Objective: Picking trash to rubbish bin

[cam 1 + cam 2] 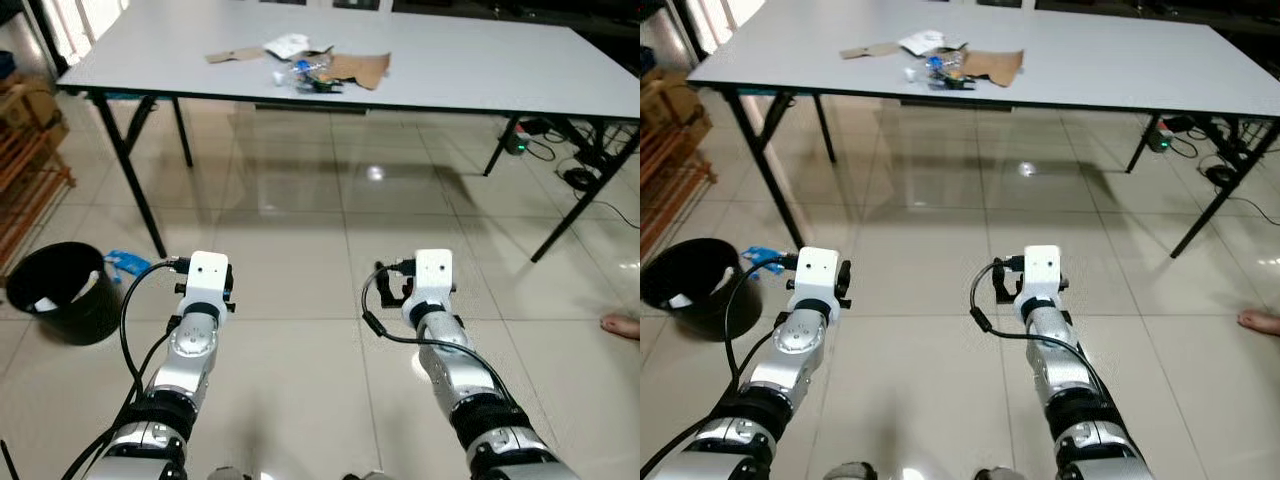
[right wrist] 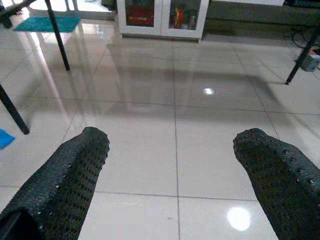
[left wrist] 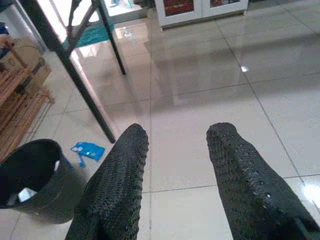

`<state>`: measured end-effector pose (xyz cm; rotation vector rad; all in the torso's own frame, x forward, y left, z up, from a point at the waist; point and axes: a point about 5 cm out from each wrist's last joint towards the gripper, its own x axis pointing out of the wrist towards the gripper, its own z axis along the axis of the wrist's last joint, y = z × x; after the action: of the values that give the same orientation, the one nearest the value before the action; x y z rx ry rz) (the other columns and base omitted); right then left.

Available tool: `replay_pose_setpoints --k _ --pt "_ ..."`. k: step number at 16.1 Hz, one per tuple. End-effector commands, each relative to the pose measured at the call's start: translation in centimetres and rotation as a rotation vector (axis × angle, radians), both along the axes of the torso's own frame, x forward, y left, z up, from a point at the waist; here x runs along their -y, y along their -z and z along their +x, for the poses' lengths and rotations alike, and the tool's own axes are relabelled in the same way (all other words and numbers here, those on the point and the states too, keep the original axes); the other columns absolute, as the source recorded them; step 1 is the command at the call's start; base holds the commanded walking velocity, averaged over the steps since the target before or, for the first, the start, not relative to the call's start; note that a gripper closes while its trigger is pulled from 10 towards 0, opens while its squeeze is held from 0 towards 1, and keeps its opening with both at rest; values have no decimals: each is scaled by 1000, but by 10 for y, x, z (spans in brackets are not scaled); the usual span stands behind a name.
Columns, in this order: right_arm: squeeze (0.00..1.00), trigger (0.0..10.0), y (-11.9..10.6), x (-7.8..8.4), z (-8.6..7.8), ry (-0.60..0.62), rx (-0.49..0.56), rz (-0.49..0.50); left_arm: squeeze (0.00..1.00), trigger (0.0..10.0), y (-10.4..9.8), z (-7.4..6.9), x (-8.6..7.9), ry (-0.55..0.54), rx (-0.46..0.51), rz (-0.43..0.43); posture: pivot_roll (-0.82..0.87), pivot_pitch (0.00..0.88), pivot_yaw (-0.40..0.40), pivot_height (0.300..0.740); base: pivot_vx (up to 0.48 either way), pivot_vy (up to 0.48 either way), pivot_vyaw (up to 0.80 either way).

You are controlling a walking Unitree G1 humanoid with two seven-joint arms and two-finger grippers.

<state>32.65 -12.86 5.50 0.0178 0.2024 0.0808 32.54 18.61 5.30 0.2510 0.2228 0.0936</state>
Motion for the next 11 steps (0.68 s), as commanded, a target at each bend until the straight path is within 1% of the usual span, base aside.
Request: replay_pose_setpoints --k 1,5,11 --pt "0 10000 -4 6 2 19 15 1 0 10000 -9 6 3 22 24 9 -9 54 -53 740 480 0 0" --pt "0 10000 -5 5 2 20 21 7 0 10000 -12 8 2 26 32 12 -9 58 -50 740 480 0 0" --pt "0 10000 -6 8 4 36 20 15 0 10000 -14 9 3 18 31 12 -7 88 -49 740 480 0 0"
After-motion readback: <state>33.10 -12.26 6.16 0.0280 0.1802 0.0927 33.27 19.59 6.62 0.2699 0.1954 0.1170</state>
